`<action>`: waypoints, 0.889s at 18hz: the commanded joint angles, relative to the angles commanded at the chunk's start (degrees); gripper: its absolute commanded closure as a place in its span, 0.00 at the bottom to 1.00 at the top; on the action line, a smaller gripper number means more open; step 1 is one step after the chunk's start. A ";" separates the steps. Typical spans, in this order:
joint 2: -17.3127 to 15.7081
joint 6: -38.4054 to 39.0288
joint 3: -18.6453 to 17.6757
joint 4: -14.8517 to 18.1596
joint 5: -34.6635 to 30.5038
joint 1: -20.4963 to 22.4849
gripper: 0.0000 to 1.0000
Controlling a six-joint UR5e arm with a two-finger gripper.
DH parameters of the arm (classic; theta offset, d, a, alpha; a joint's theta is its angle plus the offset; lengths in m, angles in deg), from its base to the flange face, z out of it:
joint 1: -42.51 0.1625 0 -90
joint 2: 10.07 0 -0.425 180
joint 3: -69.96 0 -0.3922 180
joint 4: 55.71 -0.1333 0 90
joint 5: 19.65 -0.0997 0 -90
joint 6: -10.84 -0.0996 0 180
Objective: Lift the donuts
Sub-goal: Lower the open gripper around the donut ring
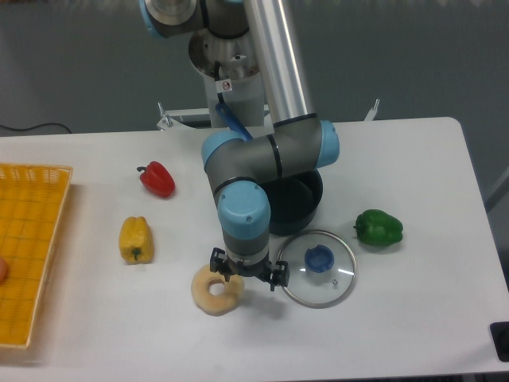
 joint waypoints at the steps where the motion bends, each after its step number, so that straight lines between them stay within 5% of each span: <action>1: 0.09 0.09 0.09 0.00 0.00 -0.09 0.00; 16: 2.55 -0.26 0.70 0.09 0.18 -2.20 0.00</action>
